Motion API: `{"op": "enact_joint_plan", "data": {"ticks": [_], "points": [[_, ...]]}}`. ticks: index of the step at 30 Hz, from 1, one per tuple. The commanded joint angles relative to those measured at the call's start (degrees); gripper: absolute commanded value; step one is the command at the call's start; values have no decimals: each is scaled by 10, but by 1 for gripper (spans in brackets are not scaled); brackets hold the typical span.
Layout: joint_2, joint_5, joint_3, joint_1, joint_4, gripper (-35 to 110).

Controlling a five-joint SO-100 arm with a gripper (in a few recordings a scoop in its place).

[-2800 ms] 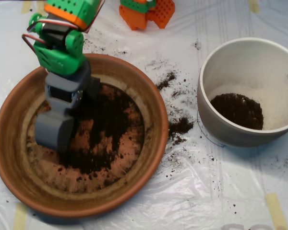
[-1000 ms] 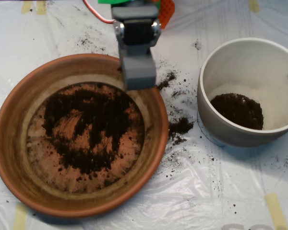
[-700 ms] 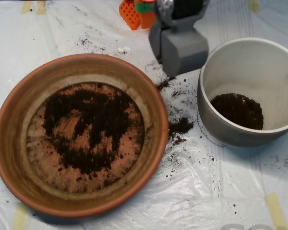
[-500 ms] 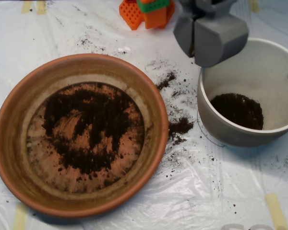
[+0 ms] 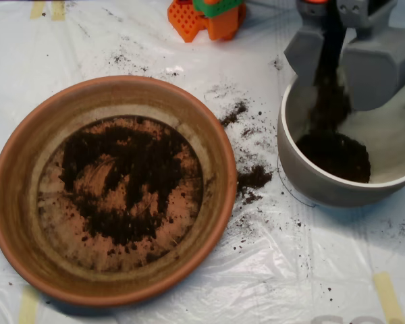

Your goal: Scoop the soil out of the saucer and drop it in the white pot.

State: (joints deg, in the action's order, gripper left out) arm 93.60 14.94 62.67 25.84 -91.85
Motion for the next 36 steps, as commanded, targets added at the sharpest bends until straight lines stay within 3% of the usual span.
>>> {"op": "enact_joint_plan", "data": {"ticks": [1, 7, 23, 36], "points": [[27, 3, -25, 9, -1, 29], [39, 3, 4, 11, 9, 35], [65, -16, 21, -5, 22, 35], [113, -98, 44, -250, 46, 40]]}}
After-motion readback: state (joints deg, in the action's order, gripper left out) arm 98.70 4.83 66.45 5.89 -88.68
